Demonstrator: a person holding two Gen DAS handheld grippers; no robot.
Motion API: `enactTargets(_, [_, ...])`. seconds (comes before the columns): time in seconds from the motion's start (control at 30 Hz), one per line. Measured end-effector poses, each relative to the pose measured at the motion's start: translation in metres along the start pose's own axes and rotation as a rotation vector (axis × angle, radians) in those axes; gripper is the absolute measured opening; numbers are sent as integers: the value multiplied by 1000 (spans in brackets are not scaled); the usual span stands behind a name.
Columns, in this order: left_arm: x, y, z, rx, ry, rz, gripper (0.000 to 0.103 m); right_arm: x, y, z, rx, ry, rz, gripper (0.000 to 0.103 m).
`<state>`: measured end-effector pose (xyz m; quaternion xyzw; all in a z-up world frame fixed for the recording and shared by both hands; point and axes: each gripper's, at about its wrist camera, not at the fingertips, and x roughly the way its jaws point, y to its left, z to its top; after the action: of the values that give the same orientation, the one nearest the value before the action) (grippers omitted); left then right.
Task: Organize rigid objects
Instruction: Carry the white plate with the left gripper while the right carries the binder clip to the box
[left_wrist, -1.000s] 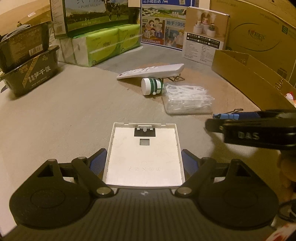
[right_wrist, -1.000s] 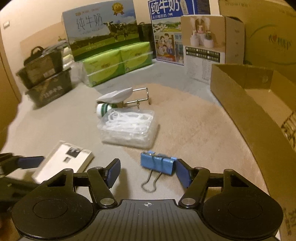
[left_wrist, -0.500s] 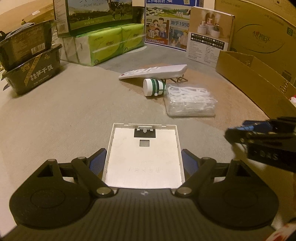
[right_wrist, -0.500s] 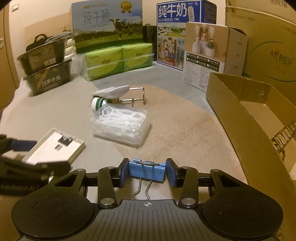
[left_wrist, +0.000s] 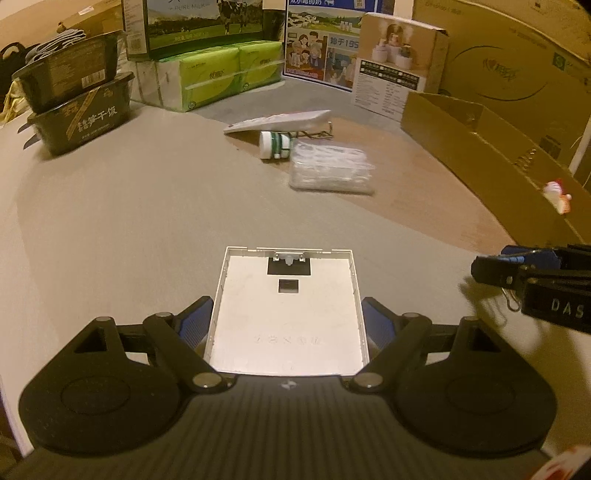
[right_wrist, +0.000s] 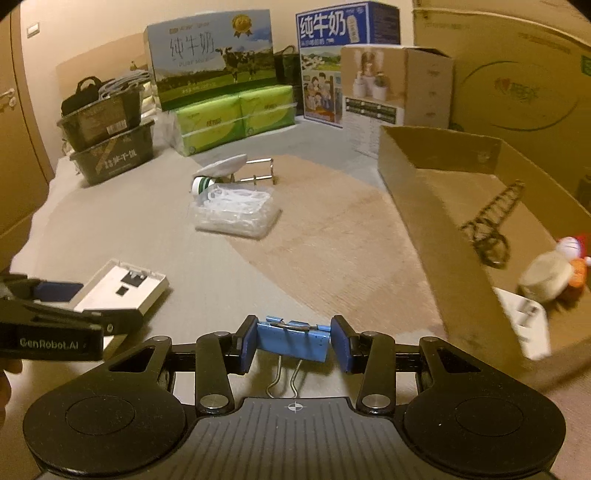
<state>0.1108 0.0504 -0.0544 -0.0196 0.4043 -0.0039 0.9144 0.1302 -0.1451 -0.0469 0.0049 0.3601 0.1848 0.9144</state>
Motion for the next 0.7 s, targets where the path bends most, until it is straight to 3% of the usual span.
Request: enactTargets(0.7, [-80, -91, 8, 14, -90, -117, 84, -112, -57, -10, 65, -107, -64, 43])
